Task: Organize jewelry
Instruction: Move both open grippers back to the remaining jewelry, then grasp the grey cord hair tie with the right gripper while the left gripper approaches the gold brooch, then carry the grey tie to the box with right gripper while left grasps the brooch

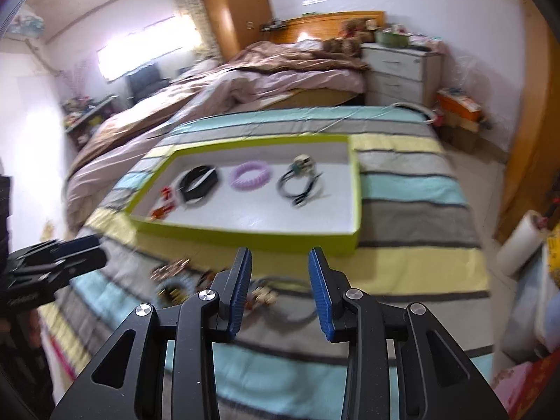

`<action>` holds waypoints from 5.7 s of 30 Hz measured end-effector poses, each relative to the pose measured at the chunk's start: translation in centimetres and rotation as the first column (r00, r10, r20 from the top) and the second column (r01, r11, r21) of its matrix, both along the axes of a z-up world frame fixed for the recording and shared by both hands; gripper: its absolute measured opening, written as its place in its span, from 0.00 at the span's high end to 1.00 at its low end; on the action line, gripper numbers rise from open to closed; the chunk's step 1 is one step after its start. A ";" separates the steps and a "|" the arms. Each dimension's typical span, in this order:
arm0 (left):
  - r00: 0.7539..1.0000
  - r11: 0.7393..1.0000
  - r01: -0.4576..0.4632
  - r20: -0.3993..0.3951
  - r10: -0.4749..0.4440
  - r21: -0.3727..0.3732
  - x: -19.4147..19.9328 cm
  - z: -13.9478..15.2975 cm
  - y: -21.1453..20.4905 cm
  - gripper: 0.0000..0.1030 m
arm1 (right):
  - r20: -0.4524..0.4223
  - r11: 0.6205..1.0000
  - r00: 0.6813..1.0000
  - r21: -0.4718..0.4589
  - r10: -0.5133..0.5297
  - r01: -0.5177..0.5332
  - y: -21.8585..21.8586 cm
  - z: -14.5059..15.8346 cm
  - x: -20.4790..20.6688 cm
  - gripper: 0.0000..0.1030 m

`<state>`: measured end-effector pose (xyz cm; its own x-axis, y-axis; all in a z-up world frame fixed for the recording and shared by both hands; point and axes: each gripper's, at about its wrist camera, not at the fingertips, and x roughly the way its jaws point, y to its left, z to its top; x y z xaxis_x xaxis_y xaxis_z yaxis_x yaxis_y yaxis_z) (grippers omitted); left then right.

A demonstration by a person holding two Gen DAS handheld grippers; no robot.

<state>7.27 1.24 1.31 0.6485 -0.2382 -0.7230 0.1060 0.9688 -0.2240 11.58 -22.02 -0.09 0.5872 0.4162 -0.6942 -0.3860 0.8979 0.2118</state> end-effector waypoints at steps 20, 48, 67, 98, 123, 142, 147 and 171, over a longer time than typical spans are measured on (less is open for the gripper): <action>0.998 0.999 -0.033 -0.060 0.034 0.013 -2.0 -2.3 0.6 0.54 | -0.074 0.995 0.992 0.008 0.101 -0.101 0.7 -3.4 -0.3 0.79; 0.993 0.992 0.068 -0.101 -0.058 0.103 3.6 -3.8 -3.4 0.54 | 0.056 0.999 0.998 -0.004 -0.042 0.042 -2.9 -0.9 -3.0 0.82; 0.991 0.976 0.066 -0.128 -0.039 0.209 6.1 -4.7 -4.0 0.54 | 0.056 0.999 0.998 0.018 -0.033 0.032 -2.3 -0.8 -2.7 0.82; 0.990 0.971 0.116 -0.103 -0.096 0.210 6.0 -4.5 -4.8 0.64 | 0.050 1.000 0.998 0.017 -0.024 0.023 -0.7 -1.0 -2.1 0.82; 0.998 0.987 0.059 0.016 -0.062 0.152 5.2 1.7 -2.8 0.63 | 0.126 1.000 0.992 -0.003 -0.021 0.022 1.3 2.5 -0.8 0.82; 0.996 0.988 0.085 -0.051 -0.079 0.125 11.2 -0.3 -3.9 0.63 | 0.087 0.997 0.996 -0.074 -0.024 0.031 2.5 1.6 5.6 0.82; 0.993 0.988 0.100 -0.068 -0.093 0.119 12.2 -1.2 -4.7 0.63 | 0.037 0.995 0.999 -0.093 -0.027 0.030 1.9 0.3 6.6 0.82; 0.988 0.984 0.124 -0.106 -0.111 0.124 13.5 -2.9 -5.2 0.63 | -0.100 0.988 0.995 -0.151 0.029 -0.044 2.9 -2.7 8.2 0.82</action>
<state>20.79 -3.97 -1.57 0.5461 -0.2080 -0.8115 0.2044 0.9725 -0.1117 19.78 -19.09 -2.76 0.5002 0.3212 -0.8041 -0.4036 0.9081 0.1116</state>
